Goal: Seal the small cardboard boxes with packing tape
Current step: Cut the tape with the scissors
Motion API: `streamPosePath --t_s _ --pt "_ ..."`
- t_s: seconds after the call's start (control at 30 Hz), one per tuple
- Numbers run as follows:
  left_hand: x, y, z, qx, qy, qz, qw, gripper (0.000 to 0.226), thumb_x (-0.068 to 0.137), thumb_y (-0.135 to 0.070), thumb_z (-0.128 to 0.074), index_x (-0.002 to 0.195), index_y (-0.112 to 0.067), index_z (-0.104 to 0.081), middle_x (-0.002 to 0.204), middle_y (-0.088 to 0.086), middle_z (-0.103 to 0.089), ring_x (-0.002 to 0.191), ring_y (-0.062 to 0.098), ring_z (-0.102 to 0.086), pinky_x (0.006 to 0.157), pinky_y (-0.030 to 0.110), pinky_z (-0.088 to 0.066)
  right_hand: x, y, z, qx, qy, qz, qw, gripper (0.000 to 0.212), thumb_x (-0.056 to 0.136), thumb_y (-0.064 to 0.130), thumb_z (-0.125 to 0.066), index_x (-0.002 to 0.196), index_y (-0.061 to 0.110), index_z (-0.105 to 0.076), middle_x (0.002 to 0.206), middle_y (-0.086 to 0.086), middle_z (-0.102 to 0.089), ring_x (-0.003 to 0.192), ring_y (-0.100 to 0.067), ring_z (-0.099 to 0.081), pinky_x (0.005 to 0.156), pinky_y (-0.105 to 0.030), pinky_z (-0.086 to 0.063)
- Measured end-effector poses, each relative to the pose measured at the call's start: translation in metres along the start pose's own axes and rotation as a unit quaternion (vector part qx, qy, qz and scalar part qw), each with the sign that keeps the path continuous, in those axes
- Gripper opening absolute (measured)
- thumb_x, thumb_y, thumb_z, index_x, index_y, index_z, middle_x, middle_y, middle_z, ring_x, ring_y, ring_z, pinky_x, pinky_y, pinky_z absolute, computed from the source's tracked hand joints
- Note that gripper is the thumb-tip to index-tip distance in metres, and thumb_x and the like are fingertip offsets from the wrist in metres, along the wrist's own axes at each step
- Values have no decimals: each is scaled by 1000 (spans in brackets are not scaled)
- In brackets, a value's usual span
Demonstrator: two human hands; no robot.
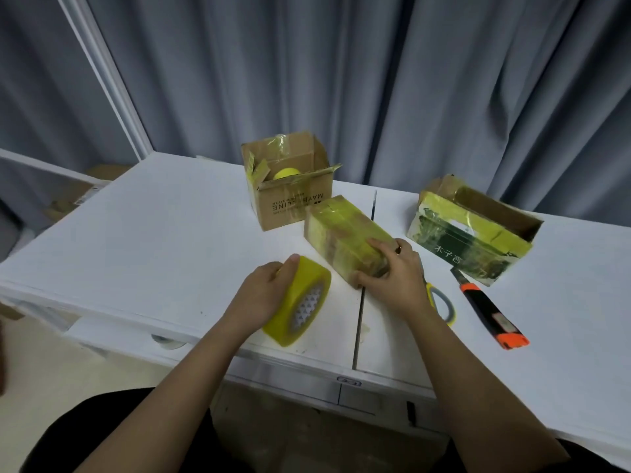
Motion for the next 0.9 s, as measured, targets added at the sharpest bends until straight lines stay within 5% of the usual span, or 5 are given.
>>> streamPosePath --t_s 0.2,0.37,0.57,0.7,0.9 --pt "6 -3 5 105 -38 13 994 77 92 -65 -24 84 2 -62 81 14 -65 69 20 -59 63 31 -45 9 4 -1 -34 40 -14 999 73 71 40 -79 136 37 -46 142 -10 -31 129 -30 -31 98 -27 -27" --pt "4 -5 2 109 -31 7 994 78 90 -69 -23 86 -2 -62 77 8 -63 70 18 -58 69 36 -48 -4 0 -4 -52 157 -49 985 102 73 55 -74 144 55 -2 158 -6 20 145 -30 13 116 -49 -7" --pt "6 -1 2 140 -14 31 990 75 83 -77 -23 103 -14 -58 93 1 -59 77 16 -52 72 33 -40 -50 -39 65 32 -123 -129 983 45 85 21 -68 127 12 -54 136 -18 -43 129 -35 -35 101 -42 -38" --pt "5 -6 6 160 -24 31 986 72 81 -80 -25 118 -22 -49 104 3 -58 87 22 -50 74 35 -41 -74 -75 56 -43 -60 -233 970 45 86 34 -67 116 1 -57 121 -21 -53 115 -39 -44 90 -43 -42" --pt "-3 -20 8 141 -36 -3 989 60 88 -69 -36 116 -21 -57 115 4 -61 100 24 -57 78 35 -44 -67 -71 49 -133 28 -245 960 40 85 38 -64 99 1 -58 103 -18 -63 104 -35 -55 83 -40 -48"
Point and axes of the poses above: each hand's wrist, its own x-axis towards the middle knuckle, its own z-axis out of the back of the hand, y = z × x, the point moved 10 cm from there along x, towards the middle knuckle
